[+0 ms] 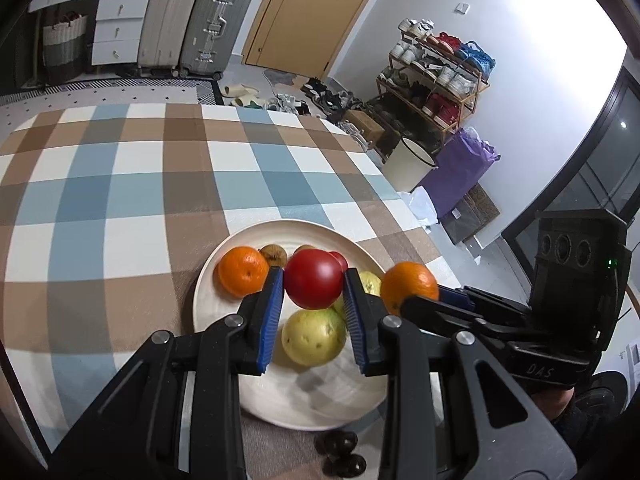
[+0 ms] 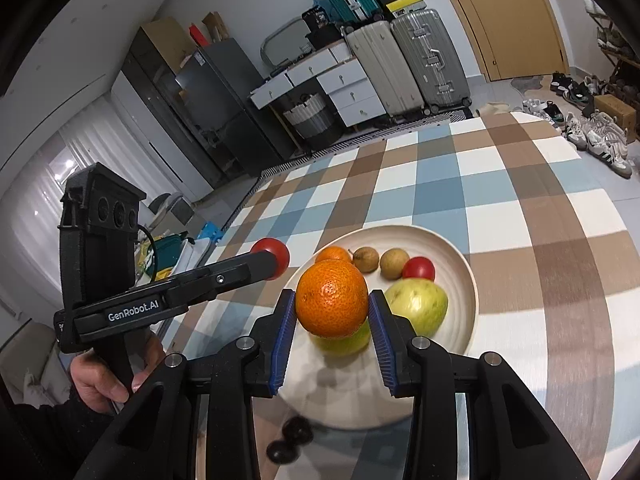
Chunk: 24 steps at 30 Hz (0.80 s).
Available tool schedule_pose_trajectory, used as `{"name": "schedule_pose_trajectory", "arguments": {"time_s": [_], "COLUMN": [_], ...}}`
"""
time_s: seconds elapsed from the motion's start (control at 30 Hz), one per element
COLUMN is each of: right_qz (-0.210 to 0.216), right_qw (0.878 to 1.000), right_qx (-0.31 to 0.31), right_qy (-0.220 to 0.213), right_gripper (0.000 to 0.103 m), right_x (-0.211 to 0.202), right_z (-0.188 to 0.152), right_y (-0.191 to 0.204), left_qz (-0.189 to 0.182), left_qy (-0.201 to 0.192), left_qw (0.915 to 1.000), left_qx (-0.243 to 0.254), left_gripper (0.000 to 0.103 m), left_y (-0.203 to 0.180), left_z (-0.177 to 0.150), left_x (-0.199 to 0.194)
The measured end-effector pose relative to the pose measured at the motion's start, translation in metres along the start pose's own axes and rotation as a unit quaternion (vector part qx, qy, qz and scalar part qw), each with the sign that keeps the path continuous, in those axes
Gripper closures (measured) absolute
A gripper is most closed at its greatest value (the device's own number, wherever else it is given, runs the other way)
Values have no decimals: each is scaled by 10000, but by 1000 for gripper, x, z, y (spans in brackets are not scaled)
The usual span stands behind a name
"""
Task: Organize fruits
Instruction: 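Carry the tomato and orange over the plate and open both grippers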
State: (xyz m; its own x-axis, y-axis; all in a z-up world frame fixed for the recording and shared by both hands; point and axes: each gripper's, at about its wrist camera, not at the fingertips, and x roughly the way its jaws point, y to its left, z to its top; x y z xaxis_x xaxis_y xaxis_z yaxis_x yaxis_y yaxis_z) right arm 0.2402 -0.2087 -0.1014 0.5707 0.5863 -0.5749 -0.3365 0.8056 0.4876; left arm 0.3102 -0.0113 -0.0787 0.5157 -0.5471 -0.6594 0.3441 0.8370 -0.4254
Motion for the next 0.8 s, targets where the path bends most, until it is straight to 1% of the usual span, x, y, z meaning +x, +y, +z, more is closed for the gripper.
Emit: {"name": "schedule_pose_trajectory", "arguments": {"time_s": [0.13,0.23,0.37,0.47,0.57,0.67,0.8], "right_qz": [-46,73,84,51,106,82,40], "right_qw": [9999,9999,9998,9996,9990,9987,9987], "right_qx": [-54,19,78,82,146,184,171], "right_qy": [95,141,184,276,401,475,480], "right_gripper": [66,66,66,66,66,66,65], "right_x": [12,21,29,35,42,48,50], "right_z": [9,15,21,23,23,23,23], "right_y": [-4,-10,-16,-19,-23,-25,-25], "left_qz": [-97,-215,-237,-257,-268,-233,-232], "left_qy": [129,291,349,413,479,474,516], "left_qw": [9998,9990,9988,9985,9981,9981,9977], "left_qx": [-125,-250,-233,-253,-268,-314,-366], "left_gripper": [76,76,76,76,76,76,76], "left_y": [8,13,15,18,20,22,24], "left_z": [8,10,13,15,15,16,18], "left_x": [16,29,37,45,51,54,57]}}
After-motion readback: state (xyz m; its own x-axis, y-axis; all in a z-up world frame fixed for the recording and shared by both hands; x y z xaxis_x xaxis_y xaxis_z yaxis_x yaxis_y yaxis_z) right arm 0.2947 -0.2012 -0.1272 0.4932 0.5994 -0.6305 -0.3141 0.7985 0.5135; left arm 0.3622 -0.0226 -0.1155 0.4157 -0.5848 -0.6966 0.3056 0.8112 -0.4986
